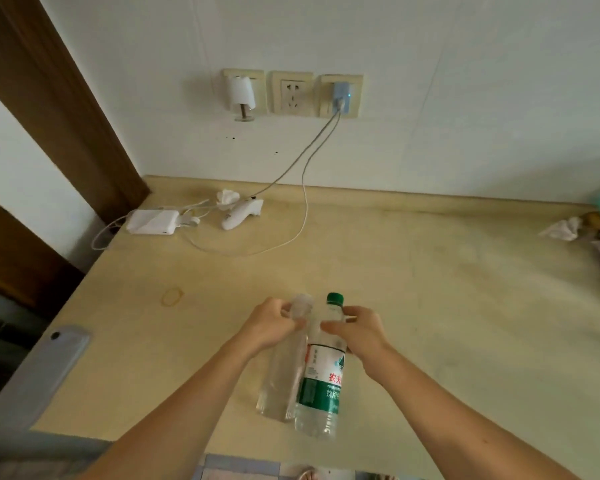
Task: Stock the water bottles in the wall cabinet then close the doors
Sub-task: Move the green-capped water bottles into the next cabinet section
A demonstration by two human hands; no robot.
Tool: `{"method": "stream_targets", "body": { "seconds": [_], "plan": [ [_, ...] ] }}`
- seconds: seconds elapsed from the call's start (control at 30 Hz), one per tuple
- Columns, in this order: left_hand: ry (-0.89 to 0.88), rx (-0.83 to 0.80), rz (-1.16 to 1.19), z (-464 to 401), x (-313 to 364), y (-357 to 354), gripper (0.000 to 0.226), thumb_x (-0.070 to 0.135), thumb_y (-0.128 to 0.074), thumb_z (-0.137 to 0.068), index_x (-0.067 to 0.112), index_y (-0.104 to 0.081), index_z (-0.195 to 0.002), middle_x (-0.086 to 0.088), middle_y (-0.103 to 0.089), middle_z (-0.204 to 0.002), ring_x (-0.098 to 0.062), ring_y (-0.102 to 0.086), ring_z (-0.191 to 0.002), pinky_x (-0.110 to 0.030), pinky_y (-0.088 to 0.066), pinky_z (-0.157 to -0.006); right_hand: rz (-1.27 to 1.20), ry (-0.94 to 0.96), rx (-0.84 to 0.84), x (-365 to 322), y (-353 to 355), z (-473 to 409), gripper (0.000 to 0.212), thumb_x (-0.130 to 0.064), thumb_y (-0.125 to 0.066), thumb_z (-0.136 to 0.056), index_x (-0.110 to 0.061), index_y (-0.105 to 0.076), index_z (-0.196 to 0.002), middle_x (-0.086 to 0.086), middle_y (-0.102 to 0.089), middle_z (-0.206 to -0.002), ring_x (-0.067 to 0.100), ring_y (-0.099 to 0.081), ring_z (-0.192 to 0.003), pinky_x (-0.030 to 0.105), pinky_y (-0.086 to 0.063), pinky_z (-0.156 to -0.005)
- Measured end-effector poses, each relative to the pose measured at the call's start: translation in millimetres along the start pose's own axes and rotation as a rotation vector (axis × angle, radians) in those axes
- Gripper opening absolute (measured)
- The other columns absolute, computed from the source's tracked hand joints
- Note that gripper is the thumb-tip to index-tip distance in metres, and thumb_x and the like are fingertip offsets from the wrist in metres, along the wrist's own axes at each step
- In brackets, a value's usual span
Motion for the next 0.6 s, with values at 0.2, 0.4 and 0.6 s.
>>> {"method": "stream_targets", "body": {
  "seconds": [0.2, 0.4, 0.6],
  "plan": [
    [-0.203, 0.071, 0.050, -9, 68, -29, 0.033, 0.037, -0.074, -0.089, 0.024, -0.064, -0.118, 0.009, -0.071, -0.100, -0.006, -0.067, -0.089, -0.026, -0.052, -0.072, 0.030, 0.121, 0.075, -24, 71, 8, 0.072, -0.016, -0.089, -0.070, -0.017, -0.056, -0.134, -0.001, -0.064, -0.107, 0.014, -0.065, -0.094, 0.028, -0.056, -0.071],
    [-0.417, 0.164, 0.024, -2, 112, -25, 0.041, 0.027, -0.082, -0.083, 0.028, -0.054, -0.113, 0.016, -0.065, -0.104, 0.001, -0.063, -0.091, -0.010, -0.047, -0.070, 0.091, 0.384, 0.180, -53, 116, 28, 0.059, -0.018, -0.088, -0.068, -0.040, -0.053, -0.111, -0.015, -0.062, -0.108, 0.005, -0.064, -0.095, 0.023, -0.052, -0.071],
    [-0.550, 0.214, -0.027, 6, 130, -36, 0.046, 0.029, -0.077, -0.088, 0.031, -0.047, -0.123, 0.020, -0.058, -0.115, -0.001, -0.058, -0.105, -0.025, -0.051, -0.088, 0.114, 0.538, 0.313, -64, 138, 37, 0.056, -0.018, -0.088, -0.068, -0.047, -0.050, -0.097, -0.025, -0.063, -0.099, -0.017, -0.055, -0.094, 0.002, -0.043, -0.069]
  ]
}}
Point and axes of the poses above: each hand's wrist, its own z-axis away from the middle knuckle, its own y-axis out of the back of the hand, x = y × z, the point moved 5 cm from there along -z, towards the middle knuckle
